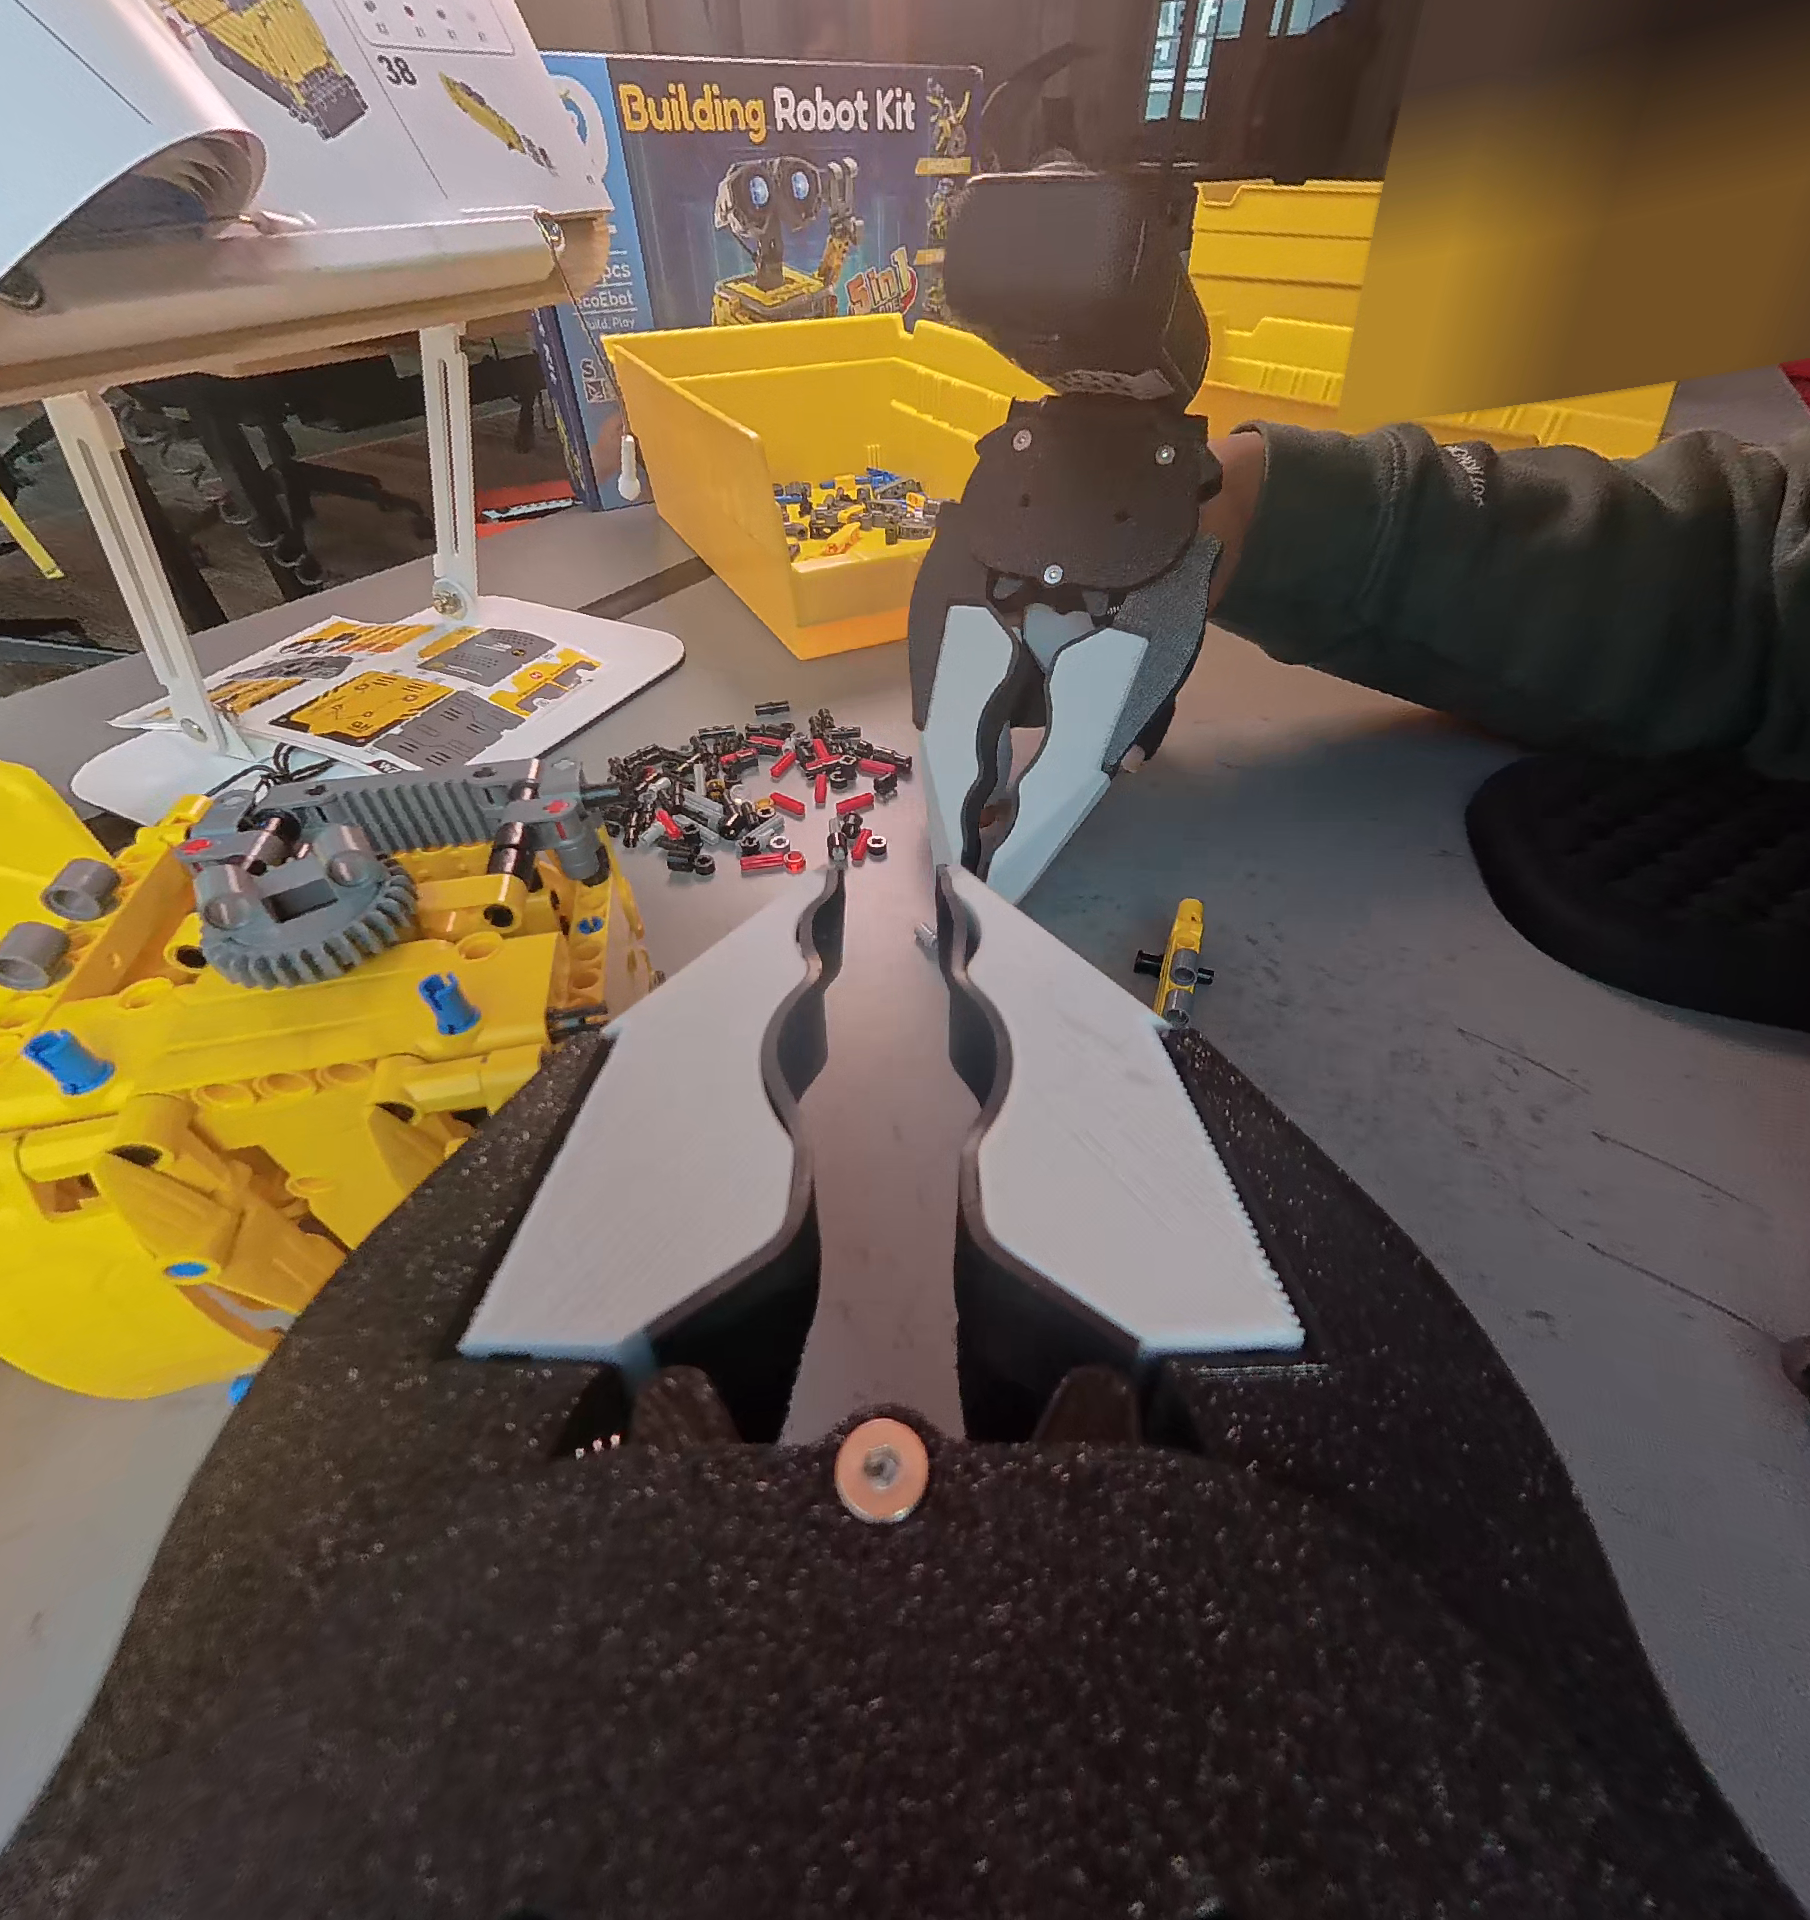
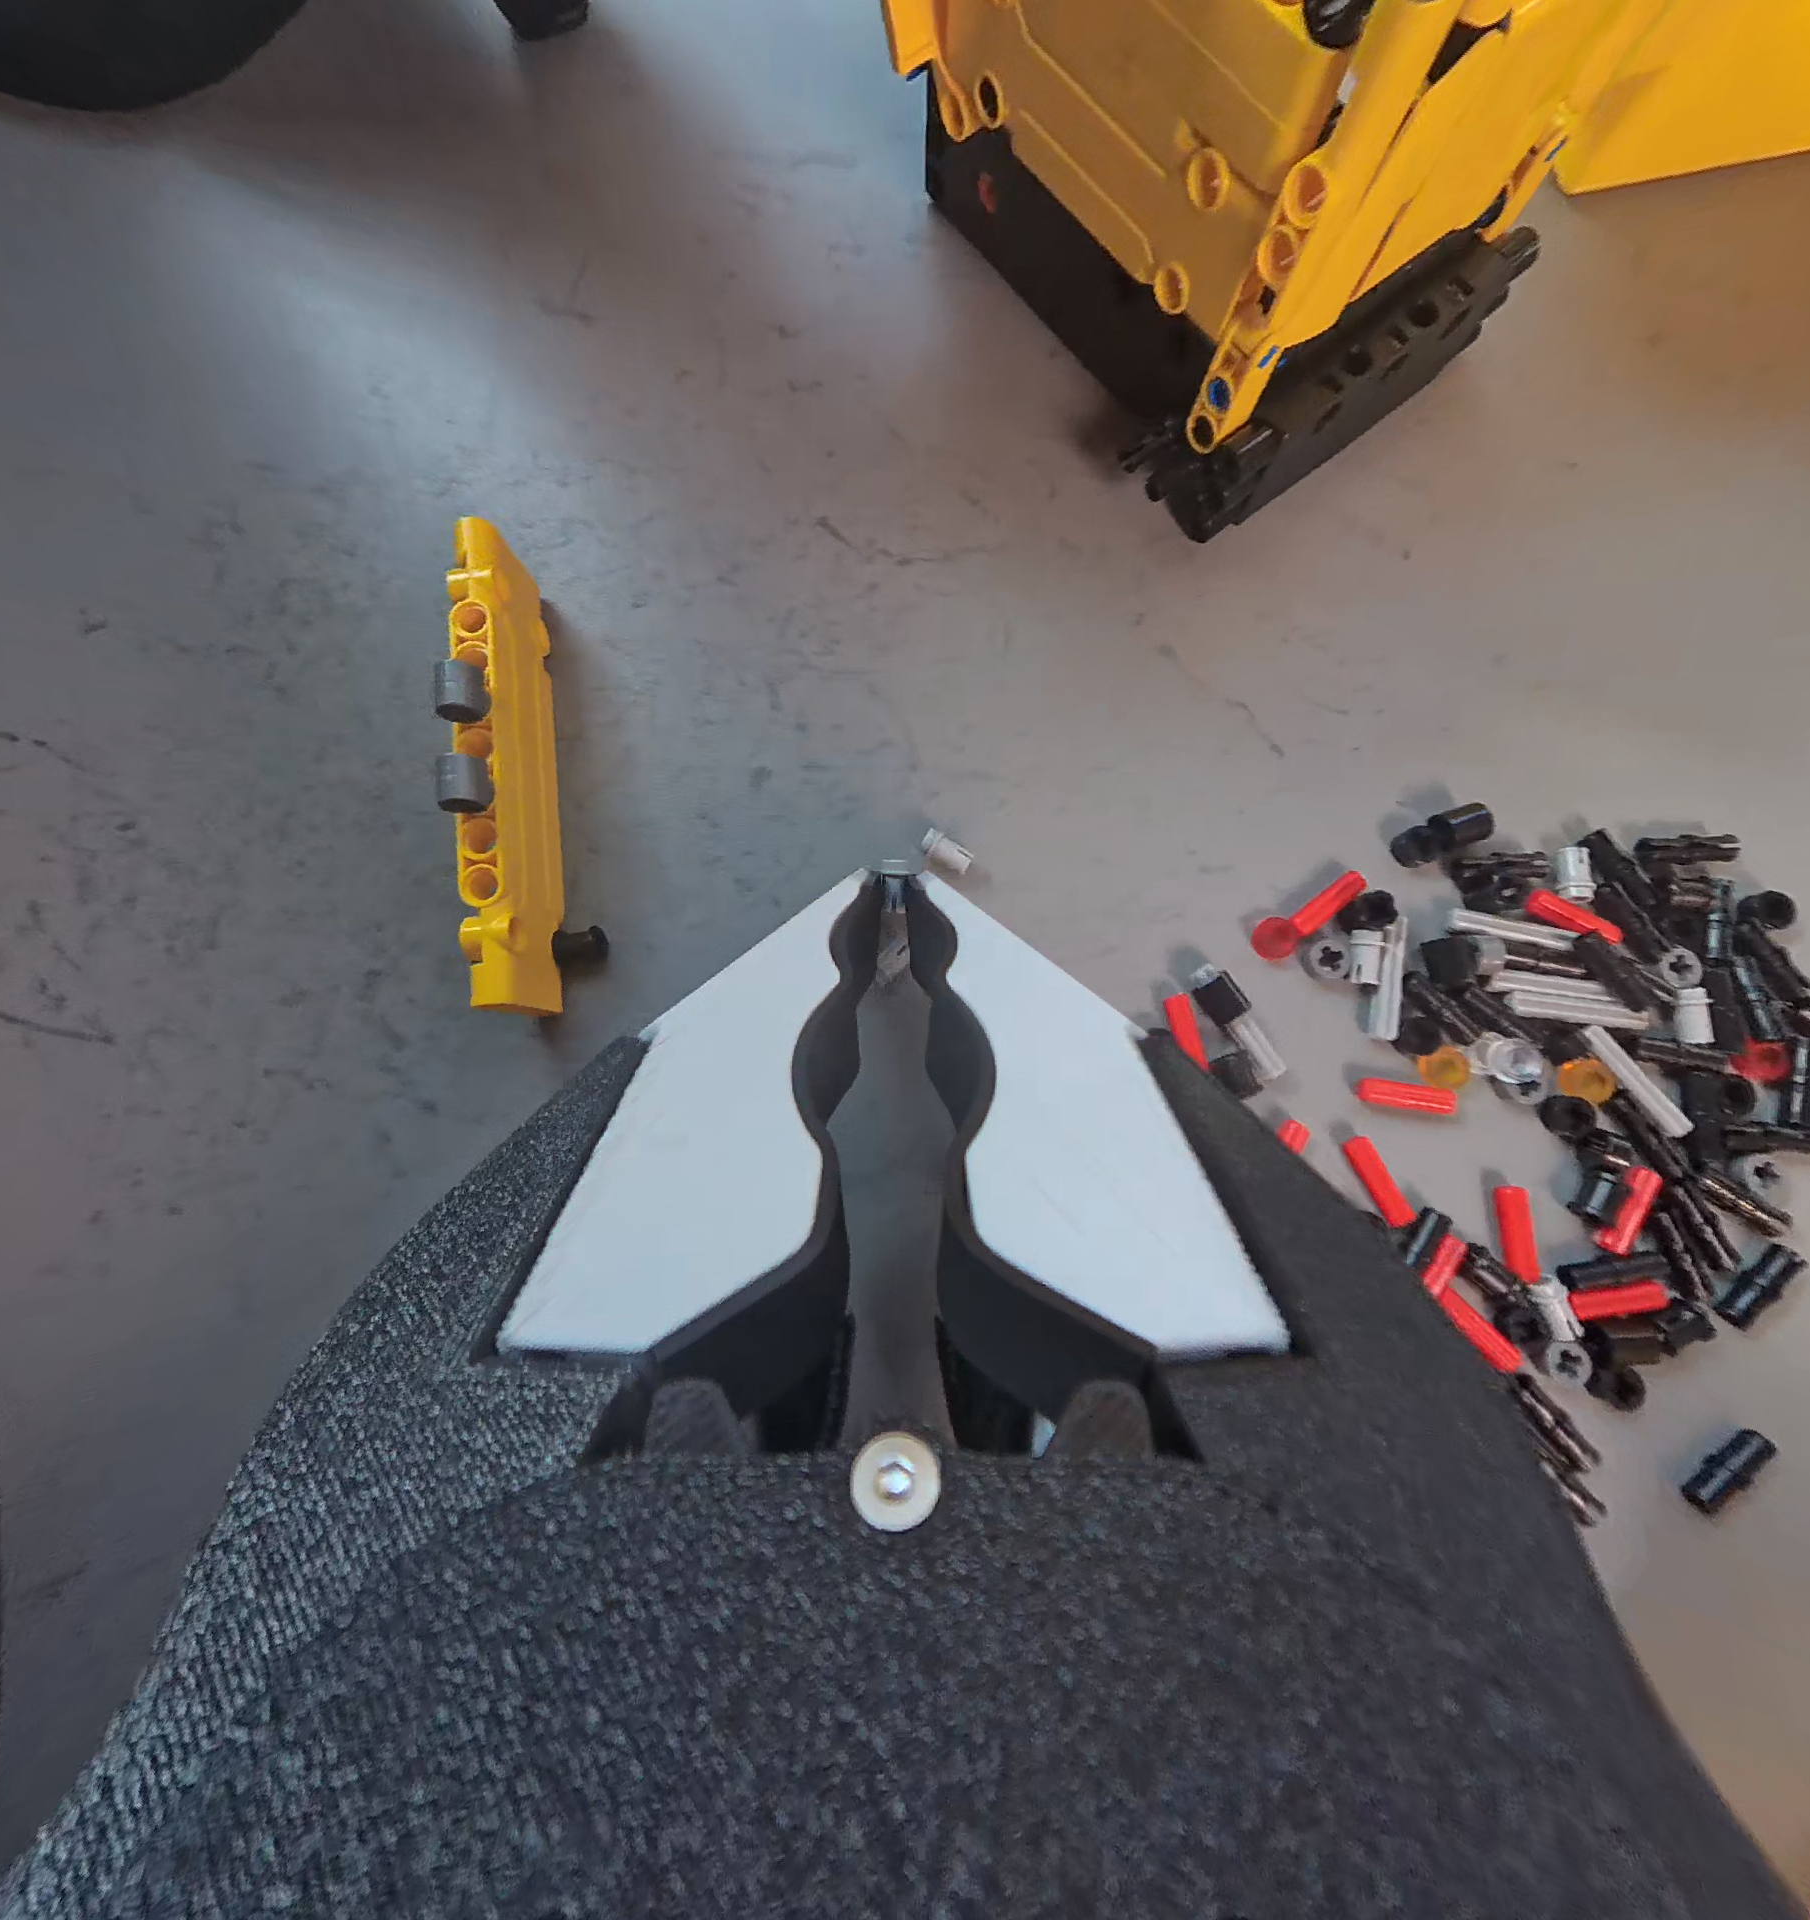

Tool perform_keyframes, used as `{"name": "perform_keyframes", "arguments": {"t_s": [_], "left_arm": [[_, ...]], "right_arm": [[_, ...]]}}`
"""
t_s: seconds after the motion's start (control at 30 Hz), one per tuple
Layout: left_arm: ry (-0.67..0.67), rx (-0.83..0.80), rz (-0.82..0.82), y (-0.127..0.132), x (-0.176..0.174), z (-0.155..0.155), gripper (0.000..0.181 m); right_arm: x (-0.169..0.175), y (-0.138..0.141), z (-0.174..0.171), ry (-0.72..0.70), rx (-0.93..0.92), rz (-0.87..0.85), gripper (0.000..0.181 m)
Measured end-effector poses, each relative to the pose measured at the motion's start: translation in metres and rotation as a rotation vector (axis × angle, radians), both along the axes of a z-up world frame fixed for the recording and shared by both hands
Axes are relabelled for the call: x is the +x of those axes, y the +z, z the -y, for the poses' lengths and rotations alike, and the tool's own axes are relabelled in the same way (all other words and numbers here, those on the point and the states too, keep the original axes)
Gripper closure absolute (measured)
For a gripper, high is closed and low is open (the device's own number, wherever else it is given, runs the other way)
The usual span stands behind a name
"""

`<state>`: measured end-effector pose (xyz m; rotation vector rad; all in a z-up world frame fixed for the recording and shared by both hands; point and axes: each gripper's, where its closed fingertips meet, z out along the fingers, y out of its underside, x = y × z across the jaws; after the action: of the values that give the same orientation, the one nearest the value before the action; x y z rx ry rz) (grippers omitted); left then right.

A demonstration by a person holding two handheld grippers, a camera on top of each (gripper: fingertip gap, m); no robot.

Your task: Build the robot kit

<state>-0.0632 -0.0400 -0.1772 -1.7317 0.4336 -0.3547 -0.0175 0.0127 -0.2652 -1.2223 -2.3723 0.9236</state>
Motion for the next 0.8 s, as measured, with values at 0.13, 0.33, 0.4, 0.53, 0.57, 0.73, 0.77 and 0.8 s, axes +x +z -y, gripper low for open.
{"name": "perform_keyframes", "arguments": {"t_s": [0.13, 0.33, 0.4, 0.53, 0.57, 0.73, 0.77, 0.8], "left_arm": [[-0.001, -0.002, -0.001, -0.0005, 0.0004, 0.0000, 0.164], [-0.006, -0.005, -0.004, -0.0016, 0.0018, 0.0000, 0.164], [-0.005, -0.004, -0.003, -0.0013, 0.0016, 0.0001, 0.165], [-0.005, -0.005, 0.000, -0.0011, 0.0013, 0.0003, 0.165], [-0.006, -0.004, 0.000, -0.0011, 0.0013, 0.0003, 0.165], [-0.009, -0.003, 0.001, -0.0003, 0.0017, 0.0009, 0.164], [-0.009, -0.002, 0.002, 0.0000, 0.0015, 0.0010, 0.165], [-0.009, -0.002, 0.003, 0.0002, 0.0014, 0.0010, 0.164]], "right_arm": [[0.0048, 0.0059, -0.0010, -0.007, -0.006, -0.013, 0.177], [0.0072, -0.0006, -0.0025, -0.010, 0.023, 0.009, 0.173], [0.0069, 0.0003, -0.0002, -0.005, 0.009, 0.008, 0.171], [0.0071, 0.0043, -0.0041, -0.018, 0.019, 0.002, 0.170], [0.0069, 0.0052, -0.0054, -0.024, 0.020, 0.002, 0.169], [0.0059, -0.0004, -0.0028, -0.030, 0.018, 0.033, 0.165], [0.0051, -0.0014, -0.0010, -0.027, 0.016, 0.033, 0.165], [0.0042, -0.0011, 0.0005, -0.024, 0.013, 0.030, 0.165]]}}
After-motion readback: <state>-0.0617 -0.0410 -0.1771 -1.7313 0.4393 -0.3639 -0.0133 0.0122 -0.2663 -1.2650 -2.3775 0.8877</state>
